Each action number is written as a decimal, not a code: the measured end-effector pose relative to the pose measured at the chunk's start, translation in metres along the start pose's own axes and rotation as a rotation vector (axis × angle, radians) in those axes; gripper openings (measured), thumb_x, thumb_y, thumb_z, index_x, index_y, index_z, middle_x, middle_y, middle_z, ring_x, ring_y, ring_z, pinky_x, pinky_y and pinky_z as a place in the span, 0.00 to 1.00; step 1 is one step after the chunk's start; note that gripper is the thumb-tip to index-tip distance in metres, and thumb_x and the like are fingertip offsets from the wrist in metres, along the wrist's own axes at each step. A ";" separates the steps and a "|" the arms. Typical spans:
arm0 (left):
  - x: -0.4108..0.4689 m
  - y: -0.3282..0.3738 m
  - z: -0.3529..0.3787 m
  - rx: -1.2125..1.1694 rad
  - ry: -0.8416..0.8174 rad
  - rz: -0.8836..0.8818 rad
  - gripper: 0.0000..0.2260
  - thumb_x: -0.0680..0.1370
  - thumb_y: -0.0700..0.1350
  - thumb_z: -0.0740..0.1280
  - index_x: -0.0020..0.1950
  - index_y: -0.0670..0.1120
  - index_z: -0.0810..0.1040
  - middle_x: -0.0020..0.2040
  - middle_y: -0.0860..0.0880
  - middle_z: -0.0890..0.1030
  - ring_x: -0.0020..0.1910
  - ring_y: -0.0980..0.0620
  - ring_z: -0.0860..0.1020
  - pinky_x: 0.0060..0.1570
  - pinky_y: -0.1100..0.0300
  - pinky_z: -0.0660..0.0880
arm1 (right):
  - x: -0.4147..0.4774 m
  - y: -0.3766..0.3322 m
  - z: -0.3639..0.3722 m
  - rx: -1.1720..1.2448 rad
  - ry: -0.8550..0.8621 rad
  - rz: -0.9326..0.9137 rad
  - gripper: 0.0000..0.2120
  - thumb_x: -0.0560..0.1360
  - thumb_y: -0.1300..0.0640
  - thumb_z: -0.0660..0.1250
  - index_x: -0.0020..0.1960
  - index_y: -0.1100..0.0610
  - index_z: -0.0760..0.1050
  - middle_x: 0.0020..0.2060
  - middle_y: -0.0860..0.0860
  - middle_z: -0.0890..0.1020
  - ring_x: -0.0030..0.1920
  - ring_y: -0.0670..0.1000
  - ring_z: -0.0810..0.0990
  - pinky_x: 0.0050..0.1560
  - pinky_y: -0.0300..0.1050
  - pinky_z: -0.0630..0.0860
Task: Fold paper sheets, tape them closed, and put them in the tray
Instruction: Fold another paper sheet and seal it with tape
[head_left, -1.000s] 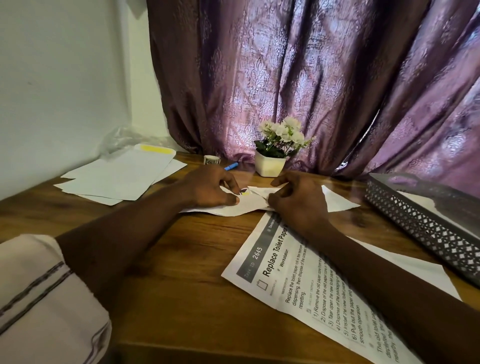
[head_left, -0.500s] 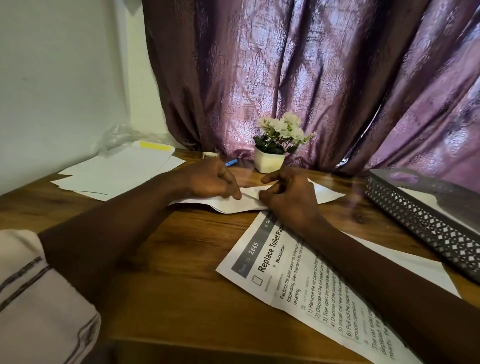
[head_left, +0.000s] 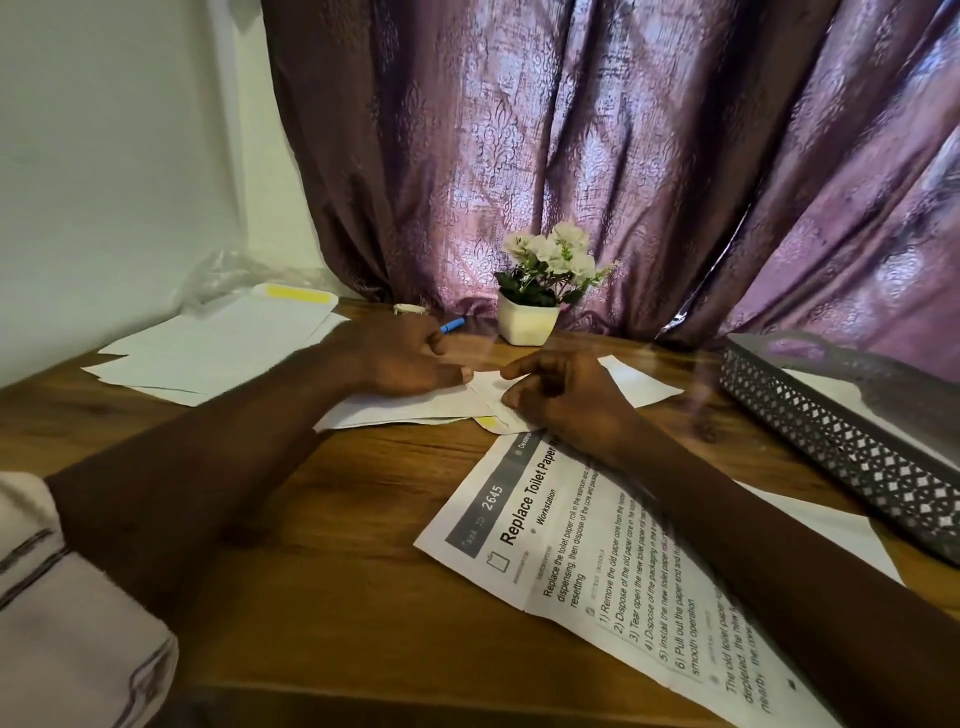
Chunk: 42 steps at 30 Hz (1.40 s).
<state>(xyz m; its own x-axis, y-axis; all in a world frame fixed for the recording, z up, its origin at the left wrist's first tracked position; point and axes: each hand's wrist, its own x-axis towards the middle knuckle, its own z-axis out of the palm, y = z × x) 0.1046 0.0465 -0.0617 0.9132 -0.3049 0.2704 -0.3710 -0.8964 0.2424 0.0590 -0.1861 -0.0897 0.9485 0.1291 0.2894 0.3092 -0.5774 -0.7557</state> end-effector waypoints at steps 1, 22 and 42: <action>-0.001 -0.006 -0.010 0.096 -0.065 -0.029 0.24 0.72 0.71 0.68 0.53 0.52 0.80 0.51 0.51 0.80 0.52 0.48 0.79 0.55 0.53 0.76 | -0.001 0.000 -0.002 -0.046 -0.009 -0.015 0.09 0.75 0.62 0.75 0.53 0.52 0.84 0.42 0.50 0.88 0.37 0.41 0.83 0.43 0.38 0.79; -0.005 -0.007 -0.018 -0.967 -0.252 -0.395 0.15 0.75 0.38 0.74 0.61 0.44 0.80 0.39 0.44 0.84 0.34 0.50 0.82 0.35 0.57 0.80 | 0.000 0.002 -0.009 -0.792 -0.146 0.084 0.33 0.78 0.25 0.46 0.78 0.37 0.64 0.79 0.50 0.65 0.79 0.58 0.60 0.77 0.65 0.54; -0.002 0.017 0.010 -0.945 0.071 -0.412 0.17 0.71 0.40 0.80 0.56 0.43 0.80 0.46 0.41 0.83 0.34 0.48 0.83 0.34 0.54 0.83 | -0.012 -0.018 0.005 -0.841 -0.165 0.010 0.34 0.80 0.28 0.41 0.75 0.42 0.69 0.68 0.52 0.79 0.72 0.61 0.67 0.68 0.60 0.64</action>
<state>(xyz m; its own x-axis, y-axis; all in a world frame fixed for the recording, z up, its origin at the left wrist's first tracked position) 0.0984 0.0289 -0.0673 0.9987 0.0159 0.0478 -0.0409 -0.2988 0.9534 0.0426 -0.1733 -0.0827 0.9691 0.1984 0.1466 0.2079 -0.9768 -0.0519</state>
